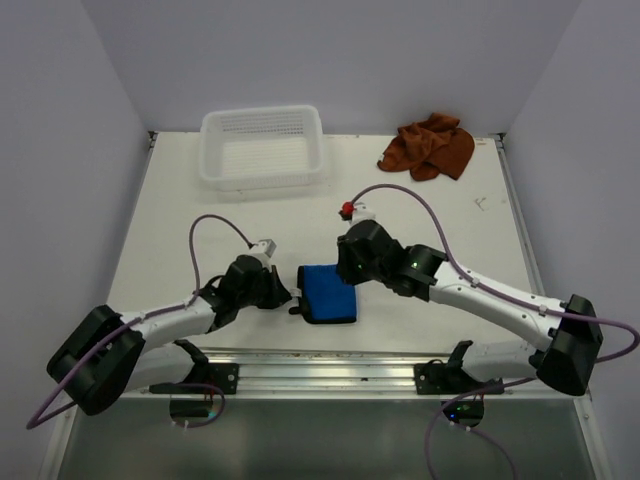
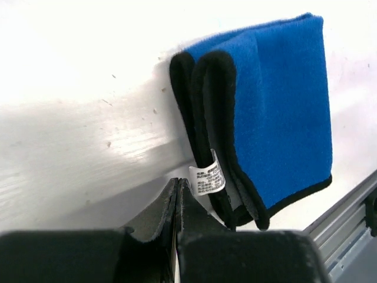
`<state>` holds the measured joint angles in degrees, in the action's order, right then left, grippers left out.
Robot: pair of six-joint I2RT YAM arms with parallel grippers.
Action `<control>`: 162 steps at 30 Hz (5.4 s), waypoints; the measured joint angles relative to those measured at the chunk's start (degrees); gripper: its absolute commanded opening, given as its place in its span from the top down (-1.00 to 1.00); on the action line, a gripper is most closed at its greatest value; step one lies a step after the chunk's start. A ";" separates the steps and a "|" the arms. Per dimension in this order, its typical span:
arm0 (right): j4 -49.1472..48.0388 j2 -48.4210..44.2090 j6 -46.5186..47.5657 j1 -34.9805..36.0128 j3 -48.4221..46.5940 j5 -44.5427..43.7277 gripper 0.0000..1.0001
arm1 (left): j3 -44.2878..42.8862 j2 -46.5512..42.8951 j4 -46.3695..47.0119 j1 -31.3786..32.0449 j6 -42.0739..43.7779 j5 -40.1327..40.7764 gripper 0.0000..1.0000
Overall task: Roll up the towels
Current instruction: Fold the towel
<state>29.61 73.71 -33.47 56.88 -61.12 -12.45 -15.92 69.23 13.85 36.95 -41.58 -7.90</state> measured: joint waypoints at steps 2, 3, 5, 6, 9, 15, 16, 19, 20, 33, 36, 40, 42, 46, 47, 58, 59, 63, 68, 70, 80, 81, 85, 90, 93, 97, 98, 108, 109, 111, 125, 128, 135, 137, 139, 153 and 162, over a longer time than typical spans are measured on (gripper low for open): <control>-0.85 -2.08 -0.57 -3.32 4.87 0.24 0.63 | -3.48 -2.71 -7.50 0.00 0.92 2.75 1.00; -1.09 -2.25 -0.81 -4.92 6.95 0.55 0.63 | -5.70 -4.17 -11.28 0.00 1.57 4.76 1.00; -0.96 -1.70 -1.05 -7.04 9.90 1.29 0.63 | -10.34 -7.06 -17.07 0.00 2.73 8.17 1.00; -0.94 -1.42 -1.07 -7.39 10.40 1.53 0.63 | -12.28 -8.39 -18.78 0.00 3.34 9.49 1.00; -2.16 -0.04 -0.94 -8.24 10.34 2.43 0.65 | -17.77 -10.82 -20.96 -0.02 5.40 11.39 1.00; -6.49 7.85 -0.83 -12.37 6.93 4.72 0.73 | -21.59 -3.15 -16.24 0.02 8.07 6.51 1.00; -7.43 9.60 -0.83 -13.07 6.40 4.94 0.73 | -21.53 -0.94 -15.21 0.20 8.07 5.16 1.00; -9.46 13.49 -0.85 -14.43 5.92 6.10 0.74 | -21.00 3.69 -12.90 0.87 8.15 2.21 1.00; -9.88 14.75 -0.81 -14.58 5.79 6.32 0.74 | -20.94 4.74 -12.39 1.22 8.26 1.53 1.00; -13.38 22.77 -0.76 -14.64 5.73 9.35 0.67 | -20.98 15.98 -10.32 3.04 11.23 4.31 1.00; -12.87 20.85 -0.55 -14.64 5.77 9.70 0.60 | -21.05 18.88 -9.99 3.04 11.19 6.58 1.00; -12.90 14.27 -0.79 -14.60 7.28 12.24 0.56 | -21.88 20.20 -8.39 3.10 11.21 8.11 1.00; -13.18 10.29 -1.29 -14.34 9.18 12.85 0.56 | -22.03 20.68 -7.58 3.10 11.19 8.24 1.00; -13.27 3.23 -2.58 -13.22 14.36 13.57 0.58 | -22.03 20.90 -6.97 3.10 11.19 8.35 1.00; -13.31 1.81 -2.95 -12.90 15.82 13.66 0.59 | -22.03 20.90 -6.97 3.10 11.19 8.35 1.00; -21.59 6.64 -7.08 -11.50 27.26 18.84 0.63 | -22.01 20.79 -7.02 3.10 10.93 8.37 1.00; -21.88 6.64 -7.06 -11.34 27.26 18.80 0.63 | -21.99 20.65 -7.08 3.10 10.95 8.50 1.00; -21.16 5.70 -6.82 -11.02 27.30 17.94 0.58 | -21.77 20.06 -7.76 3.10 10.91 9.18 1.00; -16.44 2.64 -5.40 -10.88 26.14 17.31 0.28 | -21.64 18.86 -10.01 3.10 10.75 11.17 1.00; -14.45 1.11 -4.92 -10.86 25.00 16.57 0.19 | -20.81 17.75 -10.51 3.10 10.51 12.37 1.00; -14.19 -5.40 -9.07 -10.86 24.63 16.79 0.03 | -10.95 6.43 -11.39 3.10 5.38 15.58 1.00; -14.78 -5.11 -9.75 -10.86 25.09 17.07 0.02 | -10.34 5.57 -11.43 3.10 5.03 15.65 1.00; -16.81 -1.92 -11.58 -10.86 25.77 18.18 0.02 | -9.44 2.73 -12.72 3.10 4.15 16.02 0.87; -19.37 1.68 -12.41 -10.86 25.77 18.51 0.01 | -9.46 -2.14 -14.25 3.10 4.15 16.98 0.65; -20.72 3.34 -12.63 -10.86 25.77 18.51 0.01 | -9.51 -4.55 -15.87 3.10 4.17 17.53 0.55; -22.05 5.51 -12.66 -10.86 25.77 18.49 0.01 | -10.36 -5.35 -17.99 3.10 4.31 17.77 0.39; -22.36 6.10 -12.66 -10.86 25.79 18.47 0.03 | -10.78 -5.38 -18.36 3.10 4.33 17.75 0.35; -29.05 9.68 -13.49 -10.86 27.54 19.61 0.63 | -18.51 -3.02 -19.50 3.10 5.75 17.03 0.28; -29.46 9.70 -13.62 -10.86 27.89 19.65 0.68 | -19.54 -2.29 -19.43 3.10 5.84 16.87 0.28; -30.51 9.70 -13.68 -10.88 28.55 19.67 0.81 | -21.27 -0.76 -19.19 3.10 5.84 16.48 0.29; -40.00 9.51 -14.53 -10.47 32.89 20.50 1.00 | -28.11 15.72 -16.87 4.17 3.39 10.64 0.21; -41.33 9.51 -14.62 -9.68 33.40 20.04 1.00 | -31.02 18.21 -16.68 4.90 3.15 10.73 0.21; -42.18 9.07 -15.21 -7.80 33.92 17.84 1.00 | -36.09 22.91 -17.14 6.54 3.15 11.69 0.19; -42.16 8.70 -15.34 -7.28 34.16 16.98 1.00 | -37.13 24.48 -18.23 6.93 3.15 12.57 0.18; -42.16 8.61 -15.43 -6.91 34.21 16.35 1.00 | -37.92 25.81 -19.39 7.34 3.15 13.40 0.17; -43.01 8.61 -16.61 -5.77 34.53 14.82 1.00 | -42.84 32.11 -24.87 9.11 3.21 18.27 0.12; -44.30 8.61 -16.74 -4.92 34.99 13.81 1.00 | -46.31 35.54 -27.08 10.08 3.23 20.46 0.13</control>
<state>-14.70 82.32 -50.22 51.96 -26.13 1.37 -62.24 104.77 -13.23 47.03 -38.35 12.56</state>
